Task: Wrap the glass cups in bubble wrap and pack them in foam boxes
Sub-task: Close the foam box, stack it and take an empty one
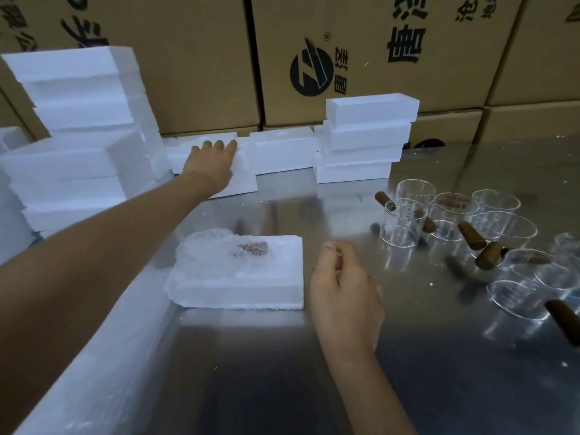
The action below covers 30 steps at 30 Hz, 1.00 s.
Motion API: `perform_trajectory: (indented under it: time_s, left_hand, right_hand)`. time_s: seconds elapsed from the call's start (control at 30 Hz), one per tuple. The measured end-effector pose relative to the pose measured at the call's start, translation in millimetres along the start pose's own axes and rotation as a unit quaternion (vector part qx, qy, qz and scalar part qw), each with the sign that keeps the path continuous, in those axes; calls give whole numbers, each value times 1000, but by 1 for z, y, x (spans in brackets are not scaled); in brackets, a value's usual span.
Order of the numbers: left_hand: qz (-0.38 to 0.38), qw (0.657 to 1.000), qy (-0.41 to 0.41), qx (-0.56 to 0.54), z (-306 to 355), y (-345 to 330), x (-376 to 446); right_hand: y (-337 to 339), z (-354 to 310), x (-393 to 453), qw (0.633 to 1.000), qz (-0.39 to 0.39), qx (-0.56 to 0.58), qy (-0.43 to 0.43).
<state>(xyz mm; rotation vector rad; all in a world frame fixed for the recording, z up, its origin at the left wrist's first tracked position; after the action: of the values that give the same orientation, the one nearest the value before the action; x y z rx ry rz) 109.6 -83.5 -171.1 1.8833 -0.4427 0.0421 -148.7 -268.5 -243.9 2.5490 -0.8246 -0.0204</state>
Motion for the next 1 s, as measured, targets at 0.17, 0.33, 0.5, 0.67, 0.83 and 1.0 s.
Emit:
perform_trajectory:
  time_s: [0.17, 0.33, 0.5, 0.67, 0.83, 1.0]
  left_hand:
    - [18, 1000, -13, 16, -1, 29, -25]
    - [57, 996, -61, -8, 6, 67, -71]
    - [148, 983, -110, -7, 22, 108, -138]
    - [182, 967, -171, -43, 50, 121, -201]
    - [55, 974, -198, -99, 76, 93, -225]
    - [26, 969, -198, -146, 78, 72, -225]
  right_hand:
    - [0, -2, 0, 998, -48, 17, 30]
    - [-5, 0, 0, 988, -135, -19, 73]
    - [-5, 2, -1, 989, -138, 19, 41]
    - [4, 4, -2, 976, -93, 192, -33]
    - [13, 4, -5, 969, -54, 237, -40]
    - [15, 5, -7, 968, -45, 244, -28]
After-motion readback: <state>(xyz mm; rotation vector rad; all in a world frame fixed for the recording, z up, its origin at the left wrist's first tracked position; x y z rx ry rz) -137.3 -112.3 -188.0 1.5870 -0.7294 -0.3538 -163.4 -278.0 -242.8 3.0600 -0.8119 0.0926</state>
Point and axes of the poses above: each hand's wrist, its own x-axis towards the middle knuckle, its own y-axis out of the back of the hand, z = x × y, the point moved 1 cm from there along x, towards the middle knuckle, and after that the axes turned 3 degrees about -y, right-handed, at the moved point
